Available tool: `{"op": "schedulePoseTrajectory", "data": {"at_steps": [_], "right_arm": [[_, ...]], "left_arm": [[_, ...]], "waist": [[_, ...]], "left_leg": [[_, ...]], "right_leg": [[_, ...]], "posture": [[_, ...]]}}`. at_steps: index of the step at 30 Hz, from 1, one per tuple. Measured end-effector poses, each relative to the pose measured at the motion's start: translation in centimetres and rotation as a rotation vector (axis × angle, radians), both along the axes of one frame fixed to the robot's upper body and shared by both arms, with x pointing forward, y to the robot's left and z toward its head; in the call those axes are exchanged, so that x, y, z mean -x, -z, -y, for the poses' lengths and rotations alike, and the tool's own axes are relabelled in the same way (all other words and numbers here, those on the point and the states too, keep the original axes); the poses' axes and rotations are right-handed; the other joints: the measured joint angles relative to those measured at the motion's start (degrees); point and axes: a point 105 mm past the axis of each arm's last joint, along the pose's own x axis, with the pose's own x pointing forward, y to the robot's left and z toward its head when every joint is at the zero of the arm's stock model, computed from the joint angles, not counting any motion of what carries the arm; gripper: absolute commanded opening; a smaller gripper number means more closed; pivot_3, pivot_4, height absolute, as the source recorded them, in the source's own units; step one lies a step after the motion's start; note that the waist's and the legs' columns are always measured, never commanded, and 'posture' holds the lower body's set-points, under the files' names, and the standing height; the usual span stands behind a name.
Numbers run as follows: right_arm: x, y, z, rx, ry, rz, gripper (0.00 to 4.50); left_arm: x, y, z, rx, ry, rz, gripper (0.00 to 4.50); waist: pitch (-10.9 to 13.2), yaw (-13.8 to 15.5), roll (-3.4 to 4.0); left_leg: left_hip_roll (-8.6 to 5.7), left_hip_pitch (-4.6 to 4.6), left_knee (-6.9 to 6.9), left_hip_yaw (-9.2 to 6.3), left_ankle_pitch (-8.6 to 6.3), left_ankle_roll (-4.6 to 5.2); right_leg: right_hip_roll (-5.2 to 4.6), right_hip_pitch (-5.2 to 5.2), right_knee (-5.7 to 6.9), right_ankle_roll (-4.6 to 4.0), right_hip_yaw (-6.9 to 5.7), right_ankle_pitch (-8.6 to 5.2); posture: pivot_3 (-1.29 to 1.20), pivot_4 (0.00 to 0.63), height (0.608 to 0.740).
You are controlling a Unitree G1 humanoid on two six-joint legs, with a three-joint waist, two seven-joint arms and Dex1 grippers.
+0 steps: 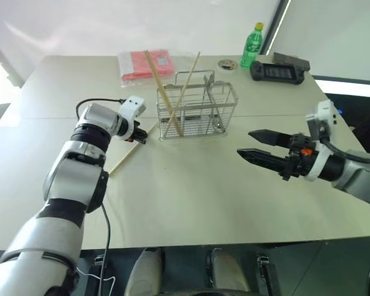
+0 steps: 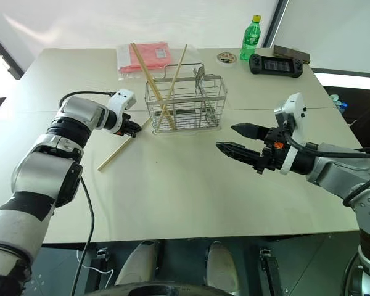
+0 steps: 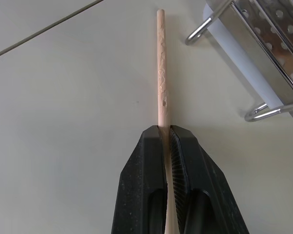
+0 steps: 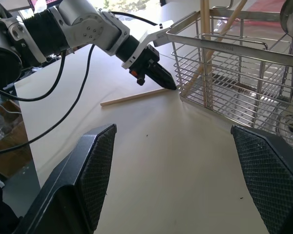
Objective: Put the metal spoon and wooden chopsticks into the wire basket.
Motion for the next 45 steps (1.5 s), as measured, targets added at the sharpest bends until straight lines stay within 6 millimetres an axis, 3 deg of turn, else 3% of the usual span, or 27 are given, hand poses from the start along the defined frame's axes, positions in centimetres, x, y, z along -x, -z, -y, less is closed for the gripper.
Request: {"op": "schedulePoseTrajectory", "data": {"at_steps": [3,6,9,13,16,22,25,28,31,38,42,45], "right_arm": [[0.1,0.0,0.0,0.004,-0.005,-0.002,3.89],[0.1,-0.1,0.1,0.023,-0.005,-0.003,3.89],[0.1,-0.1,0.1,0.023,-0.008,-0.005,3.89],[0.3,0.0,0.0,0.023,-0.017,-0.017,3.89],[0.3,0.1,0.0,0.025,-0.019,-0.025,3.89],[0.3,-0.1,0.2,0.033,-0.016,-0.022,3.89],[0.3,-0.4,0.4,0.031,0.001,-0.006,3.89],[0.1,-0.9,0.9,0.029,0.037,0.018,3.89],[0.0,-1.4,1.3,0.026,0.066,0.038,3.89],[-0.2,-2.0,2.1,0.029,0.137,0.078,3.89],[-0.3,-2.1,2.3,0.028,0.153,0.082,3.89],[-0.4,-2.2,2.3,0.025,0.157,0.083,3.89]], "left_arm": [[-0.5,-0.6,-2.1,0.002,-0.104,0.049,0.1],[-2.1,-3.7,-5.7,0.019,-0.259,0.277,0.1],[-3.3,-10.5,-7.8,0.242,-0.409,0.644,0.1],[-1.6,-18.9,-8.9,0.545,-0.456,0.985,0.1],[0.2,-23.0,-7.5,0.653,-0.375,1.127,0.1],[2.5,-27.6,-0.3,0.781,-0.081,1.208,0.1],[2.9,-28.1,2.9,0.799,0.033,1.202,0.1],[2.7,-27.1,5.8,0.808,0.118,1.162,0.1],[2.2,-25.3,7.3,0.799,0.151,1.113,0.1],[1.0,-19.8,7.7,0.732,0.14,1.0,0.1],[0.9,-18.6,7.8,0.725,0.135,0.977,0.1],[1.5,-18.7,8.1,0.771,0.115,1.001,1.0]], "waist": [[0.02,-0.4,-0.03],[0.04,-0.43,-0.06],[0.06,0.22,-0.09],[0.06,0.82,-0.11],[0.04,1.32,-0.09],[0.04,1.36,-0.1],[0.02,1.25,-0.05],[0.02,0.91,-0.04],[0.01,0.79,-0.03],[0.02,0.97,-0.03],[0.02,1.13,-0.04],[0.01,1.29,-0.03]], "left_leg": [[0.01,-0.03,-0.02,0.0,0.0,0.0],[0.03,-0.03,-0.07,-0.01,0.0,0.0],[0.02,-0.1,-0.02,-0.02,0.01,-0.02],[-0.01,-0.16,0.03,-0.01,0.01,-0.02],[-0.01,-0.11,0.03,-0.01,0.02,-0.03],[-0.03,-0.11,0.16,-0.01,0.02,-0.04],[-0.03,-0.08,0.14,0.0,0.02,-0.03],[-0.02,-0.05,0.13,0.0,0.02,-0.02],[-0.02,-0.04,0.11,0.0,0.02,-0.02],[-0.02,-0.06,0.11,0.0,0.02,-0.01],[-0.02,-0.08,0.12,0.0,0.02,-0.01],[-0.02,-0.06,0.12,0.0,0.01,-0.01]], "right_leg": [[0.0,-0.13,0.06,0.01,0.02,0.0],[0.01,-0.2,0.16,0.0,0.02,0.01],[-0.01,-0.15,0.08,0.01,0.0,0.02],[-0.04,-0.11,-0.03,0.06,0.0,0.07],[-0.03,-0.06,-0.01,0.06,-0.01,0.07],[-0.03,0.03,-0.01,0.06,-0.02,0.07],[-0.02,0.03,0.0,0.06,-0.01,0.07],[-0.01,0.02,0.01,0.05,0.0,0.07],[-0.01,0.02,0.01,0.05,0.01,0.07],[0.0,0.01,0.0,0.05,0.02,0.07],[0.0,0.01,-0.02,0.05,0.02,0.07],[0.0,0.07,-0.07,0.05,0.02,0.07]], "posture": [[0.0,0.15,0.721],[0.0,0.15,0.721],[0.0,0.15,0.721],[0.0,0.15,0.721],[0.0,0.15,0.721],[0.0,0.15,0.721],[0.0,0.15,0.721],[0.0,0.15,0.721],[0.0,0.15,0.721],[0.0,0.15,0.721],[0.0,0.15,0.721],[0.0,0.15,0.721]]}}
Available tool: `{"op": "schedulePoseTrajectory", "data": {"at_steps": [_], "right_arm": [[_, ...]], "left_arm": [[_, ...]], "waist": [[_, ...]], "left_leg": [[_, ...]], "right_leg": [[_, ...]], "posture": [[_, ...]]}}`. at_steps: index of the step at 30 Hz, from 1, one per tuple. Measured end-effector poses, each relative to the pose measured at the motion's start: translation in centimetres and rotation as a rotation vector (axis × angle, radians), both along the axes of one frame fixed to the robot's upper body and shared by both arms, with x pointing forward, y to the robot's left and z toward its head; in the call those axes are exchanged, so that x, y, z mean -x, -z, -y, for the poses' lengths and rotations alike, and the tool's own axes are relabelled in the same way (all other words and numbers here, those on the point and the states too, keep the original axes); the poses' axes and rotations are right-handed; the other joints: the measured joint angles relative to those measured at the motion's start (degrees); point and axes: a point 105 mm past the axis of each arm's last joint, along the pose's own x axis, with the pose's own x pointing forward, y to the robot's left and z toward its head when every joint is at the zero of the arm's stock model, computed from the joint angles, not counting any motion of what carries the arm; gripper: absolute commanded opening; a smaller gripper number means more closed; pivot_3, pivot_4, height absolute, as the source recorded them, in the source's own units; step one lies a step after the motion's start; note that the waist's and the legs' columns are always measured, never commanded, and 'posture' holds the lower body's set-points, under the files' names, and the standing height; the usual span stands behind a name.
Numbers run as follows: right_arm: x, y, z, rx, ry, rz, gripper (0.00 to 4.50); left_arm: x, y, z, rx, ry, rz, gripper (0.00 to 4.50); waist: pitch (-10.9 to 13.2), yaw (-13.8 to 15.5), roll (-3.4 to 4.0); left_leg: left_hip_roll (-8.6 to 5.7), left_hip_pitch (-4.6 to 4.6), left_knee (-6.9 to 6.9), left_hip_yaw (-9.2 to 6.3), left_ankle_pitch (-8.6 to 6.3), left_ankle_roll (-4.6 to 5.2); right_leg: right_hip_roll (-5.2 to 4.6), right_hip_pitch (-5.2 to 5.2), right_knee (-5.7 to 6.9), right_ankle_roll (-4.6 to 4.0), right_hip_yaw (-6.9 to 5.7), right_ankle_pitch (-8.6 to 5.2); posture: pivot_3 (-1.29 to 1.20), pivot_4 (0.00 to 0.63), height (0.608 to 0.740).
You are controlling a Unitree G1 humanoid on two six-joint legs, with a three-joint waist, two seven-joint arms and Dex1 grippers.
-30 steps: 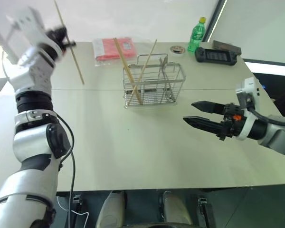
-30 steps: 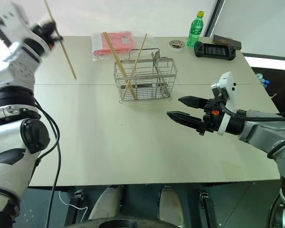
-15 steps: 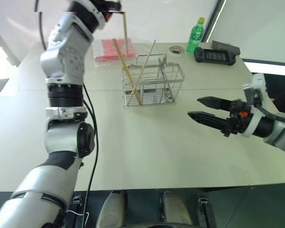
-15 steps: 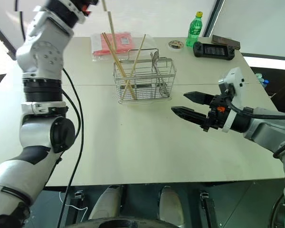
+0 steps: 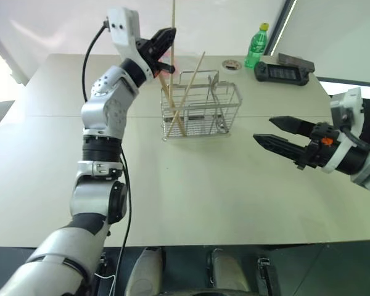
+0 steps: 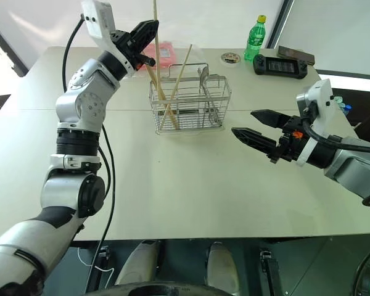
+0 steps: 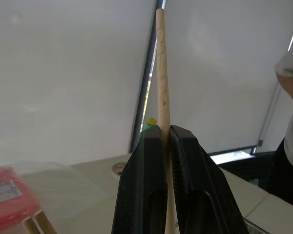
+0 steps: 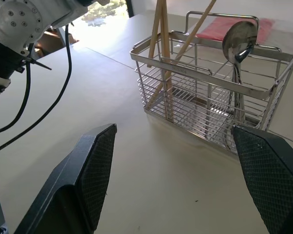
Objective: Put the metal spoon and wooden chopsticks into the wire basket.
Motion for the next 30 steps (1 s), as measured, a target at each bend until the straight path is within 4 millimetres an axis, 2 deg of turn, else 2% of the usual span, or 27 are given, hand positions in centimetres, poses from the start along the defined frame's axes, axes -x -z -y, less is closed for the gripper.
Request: {"op": "schedulePoseTrajectory", "data": {"at_steps": [4,7,13,16,19,23,26,30], "right_arm": [[-0.3,-0.3,0.2,-0.012,0.007,0.005,3.89],[-0.5,-0.2,0.5,-0.022,0.012,-0.003,3.89],[-0.9,-0.7,0.5,-0.03,0.009,0.008,3.89],[-1.1,-0.5,0.4,-0.016,0.007,0.007,3.89],[-1.3,-0.2,0.5,0.01,0.0,0.0,3.89],[-2.1,-0.4,1.5,0.031,0.031,0.013,3.89],[-2.7,0.1,2.2,0.05,0.051,0.008,3.89],[-3.5,1.1,2.6,0.076,0.062,-0.004,3.89]], "left_arm": [[0.1,1.3,0.0,0.033,-0.004,-0.031,2.93],[0.4,1.5,-0.1,0.029,-0.012,-0.03,4.44],[1.1,0.7,-0.4,-0.01,-0.013,-0.004,4.44],[0.9,1.1,-1.6,-0.068,-0.018,-0.042,4.44],[1.5,0.8,-5.3,-0.224,-0.026,-0.065,4.44],[3.6,0.4,-9.3,-0.525,-0.006,-0.044,4.44],[5.1,2.5,-12.2,-0.706,0.011,-0.117,4.44],[5.8,5.0,-13.7,-0.83,0.0,-0.205,4.44]], "waist": [[0.0,0.0,-0.01],[0.0,-0.07,-0.01],[0.0,-0.05,0.0],[0.0,-0.25,0.0],[0.01,-1.4,0.02],[0.0,-1.71,0.1],[0.0,-1.64,0.15],[0.03,-0.86,0.1]], "left_leg": [[0.0,0.0,0.02,0.0,0.0,0.0],[0.0,0.0,0.01,0.0,0.0,0.0],[0.0,0.01,0.01,0.0,0.0,0.0],[0.0,0.01,0.01,0.0,0.0,0.0],[0.01,0.02,-0.08,0.0,0.0,0.0],[0.03,0.07,-0.18,0.01,0.0,0.0],[0.04,0.11,-0.2,0.05,-0.01,0.0],[0.04,0.02,-0.14,0.03,-0.01,-0.01]], "right_leg": [[0.0,-0.01,0.01,0.0,0.0,0.0],[0.0,-0.02,0.02,0.0,-0.01,0.0],[0.0,-0.01,0.02,-0.01,-0.01,0.0],[0.01,-0.03,0.03,-0.01,0.0,0.0],[0.03,-0.14,0.1,-0.02,0.01,-0.01],[0.04,-0.11,0.05,-0.04,0.02,-0.03],[0.03,-0.07,0.0,-0.22,0.05,-0.12],[0.02,-0.09,-0.05,-0.25,0.04,-0.11]], "posture": [[0.0,0.15,0.721],[0.0,0.15,0.721],[0.0,0.15,0.721],[0.0,0.15,0.721],[0.0,0.15,0.721],[0.0,0.15,0.721],[0.0,0.15,0.721],[0.0,0.15,0.721]]}}
